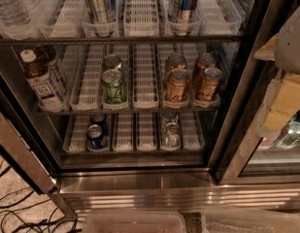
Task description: Pick orange can from middle shelf of fridge
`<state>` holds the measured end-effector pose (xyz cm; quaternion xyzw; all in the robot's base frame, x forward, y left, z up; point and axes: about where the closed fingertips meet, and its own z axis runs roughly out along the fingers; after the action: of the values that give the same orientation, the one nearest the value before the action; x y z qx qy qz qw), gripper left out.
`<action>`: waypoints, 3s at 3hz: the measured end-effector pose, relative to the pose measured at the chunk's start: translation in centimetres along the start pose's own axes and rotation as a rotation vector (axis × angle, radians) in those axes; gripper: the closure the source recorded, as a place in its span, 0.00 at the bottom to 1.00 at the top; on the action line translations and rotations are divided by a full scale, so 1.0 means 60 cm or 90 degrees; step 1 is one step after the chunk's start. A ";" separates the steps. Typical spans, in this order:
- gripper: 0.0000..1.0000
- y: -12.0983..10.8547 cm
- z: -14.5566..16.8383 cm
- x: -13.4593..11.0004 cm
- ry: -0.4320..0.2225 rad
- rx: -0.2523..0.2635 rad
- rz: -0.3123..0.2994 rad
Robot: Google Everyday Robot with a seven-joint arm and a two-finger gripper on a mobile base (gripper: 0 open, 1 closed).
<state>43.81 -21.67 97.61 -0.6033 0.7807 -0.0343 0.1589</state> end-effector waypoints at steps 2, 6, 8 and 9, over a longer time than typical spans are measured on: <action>0.00 -0.006 0.005 -0.006 -0.009 0.003 0.003; 0.00 0.210 0.227 -0.106 -0.268 -0.018 0.075; 0.00 0.184 0.244 -0.257 -0.443 0.053 0.197; 0.00 0.161 0.229 -0.274 -0.468 0.081 0.233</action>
Offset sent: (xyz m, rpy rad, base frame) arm 0.0107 0.0039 -0.0073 0.0312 0.0027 -0.0060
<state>42.45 -1.51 85.60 -0.4154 0.7630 0.1640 0.4673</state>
